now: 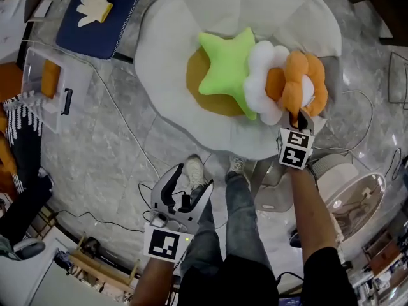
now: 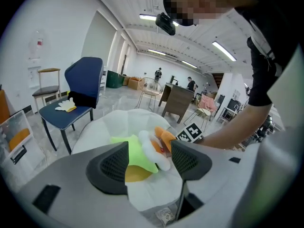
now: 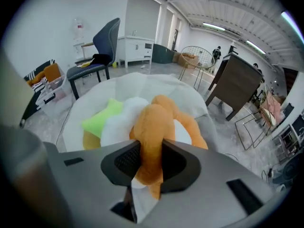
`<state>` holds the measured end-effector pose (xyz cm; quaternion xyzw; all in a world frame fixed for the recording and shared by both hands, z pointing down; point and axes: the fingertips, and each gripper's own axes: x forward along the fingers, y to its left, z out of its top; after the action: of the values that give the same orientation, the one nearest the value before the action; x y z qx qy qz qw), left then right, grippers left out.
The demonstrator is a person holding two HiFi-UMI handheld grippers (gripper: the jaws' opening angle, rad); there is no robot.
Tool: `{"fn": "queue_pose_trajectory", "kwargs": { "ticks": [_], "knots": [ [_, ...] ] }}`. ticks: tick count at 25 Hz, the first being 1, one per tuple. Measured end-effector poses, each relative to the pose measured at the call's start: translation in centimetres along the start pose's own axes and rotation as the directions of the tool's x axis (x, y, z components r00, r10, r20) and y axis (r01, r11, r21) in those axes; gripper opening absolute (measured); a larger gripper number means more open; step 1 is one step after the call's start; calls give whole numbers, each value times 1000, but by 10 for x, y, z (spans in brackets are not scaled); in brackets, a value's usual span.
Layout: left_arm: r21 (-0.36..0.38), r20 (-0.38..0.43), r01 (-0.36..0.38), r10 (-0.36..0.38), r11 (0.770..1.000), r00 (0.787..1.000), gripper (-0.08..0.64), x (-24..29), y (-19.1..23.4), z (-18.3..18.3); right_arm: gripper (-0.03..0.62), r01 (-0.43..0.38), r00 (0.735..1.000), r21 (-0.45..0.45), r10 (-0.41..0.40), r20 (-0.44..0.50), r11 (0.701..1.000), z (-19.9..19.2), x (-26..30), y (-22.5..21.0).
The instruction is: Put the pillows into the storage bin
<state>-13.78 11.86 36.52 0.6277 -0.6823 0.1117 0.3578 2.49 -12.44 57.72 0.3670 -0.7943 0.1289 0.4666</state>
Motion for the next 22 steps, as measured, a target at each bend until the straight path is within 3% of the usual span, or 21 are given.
{"fn": "queue_pose_trajectory", "kwargs": {
  "ticks": [5, 9, 12, 17, 22],
  "knots": [
    [61, 10, 82, -83, 995, 996, 278, -1, -26, 16, 103, -20, 996, 100, 12, 83, 995, 12, -68, -25],
    [117, 17, 158, -161, 981, 987, 278, 3, -52, 22, 97, -50, 991, 234, 19, 133, 971, 6, -118, -43],
    [143, 13, 210, -214, 967, 977, 278, 4, -73, 24, 95, -69, 987, 285, 24, 156, 956, -4, -153, -47],
    [201, -14, 302, -306, 932, 952, 278, 6, -110, 21, 95, -69, 982, 318, 7, 191, 945, -35, -211, -50],
    [253, -64, 379, -375, 890, 925, 278, 1, -136, 4, 95, -39, 986, 392, -28, 163, 919, -96, -251, -55]
  ]
}}
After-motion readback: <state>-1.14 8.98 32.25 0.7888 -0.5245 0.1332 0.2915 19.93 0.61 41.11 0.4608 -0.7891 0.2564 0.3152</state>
